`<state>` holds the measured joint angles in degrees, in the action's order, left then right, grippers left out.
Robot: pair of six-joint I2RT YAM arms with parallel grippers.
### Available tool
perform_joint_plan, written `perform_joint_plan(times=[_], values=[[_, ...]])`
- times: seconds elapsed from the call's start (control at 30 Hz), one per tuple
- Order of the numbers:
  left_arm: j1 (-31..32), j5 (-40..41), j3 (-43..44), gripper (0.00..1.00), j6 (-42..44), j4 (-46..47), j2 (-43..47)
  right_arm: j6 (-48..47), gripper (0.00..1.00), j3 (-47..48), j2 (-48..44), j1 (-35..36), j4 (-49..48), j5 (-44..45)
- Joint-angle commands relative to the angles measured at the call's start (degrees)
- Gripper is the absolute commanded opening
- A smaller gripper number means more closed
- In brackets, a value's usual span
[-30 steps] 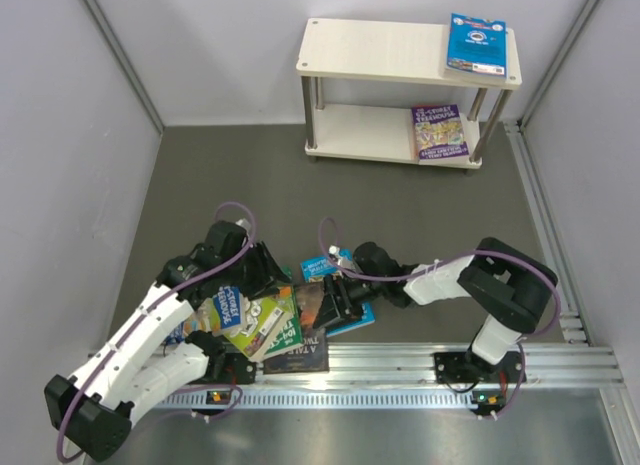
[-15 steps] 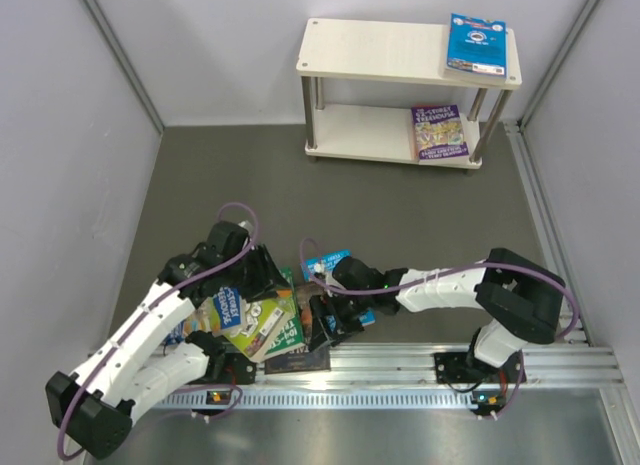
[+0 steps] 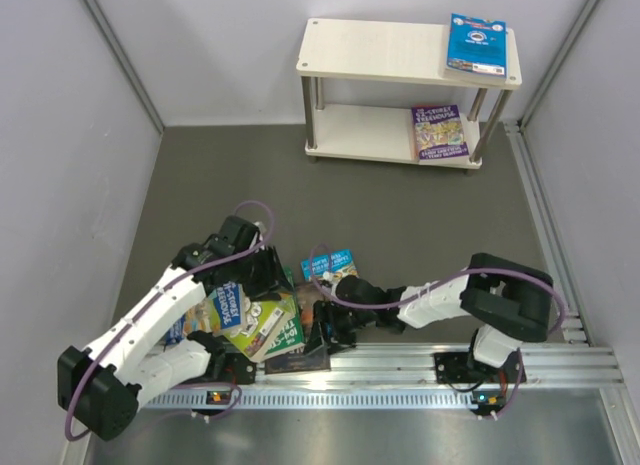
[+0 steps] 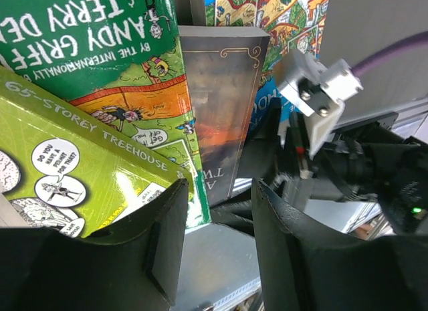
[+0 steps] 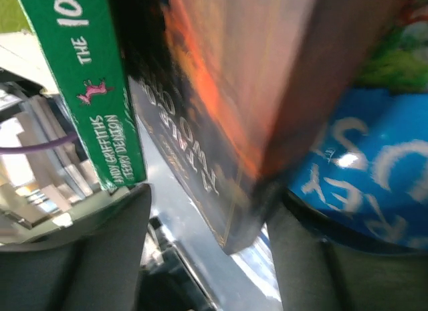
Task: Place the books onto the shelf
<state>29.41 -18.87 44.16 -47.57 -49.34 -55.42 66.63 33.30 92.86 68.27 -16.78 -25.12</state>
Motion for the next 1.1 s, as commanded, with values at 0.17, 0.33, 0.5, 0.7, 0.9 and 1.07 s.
perform_joint_plan(times=[0.17, 0.33, 0.5, 0.7, 0.9, 1.07], values=[[-0.2, -2.7, 5.4, 0.47, 5.5, 0.8, -3.0, 8.3, 0.08, -3.1, 4.2, 1.8, -14.2, 9.7], [-0.2, -0.9, 11.1, 0.50, 8.4, -1.3, -4.6, -2.2, 0.00, 7.7, -8.6, 1.8, 18.6, 17.2], [-0.3, -2.9, 15.7, 0.63, 9.5, 1.0, -7.2, -10.6, 0.00, 19.3, -22.2, 0.6, 47.3, 26.9], [-0.3, -11.3, 15.7, 0.76, 5.1, 14.7, -10.1, -14.9, 0.00, 29.4, -31.2, -2.9, 50.8, 22.2], [-0.3, -16.7, 14.3, 0.87, -0.5, 30.7, -10.1, -15.6, 0.00, 34.0, -37.4, -8.8, 48.0, 16.6], [-0.6, -22.7, 7.6, 0.94, -11.9, 51.2, -8.2, -12.2, 0.00, 28.0, -43.6, -14.6, 39.7, 12.9]])
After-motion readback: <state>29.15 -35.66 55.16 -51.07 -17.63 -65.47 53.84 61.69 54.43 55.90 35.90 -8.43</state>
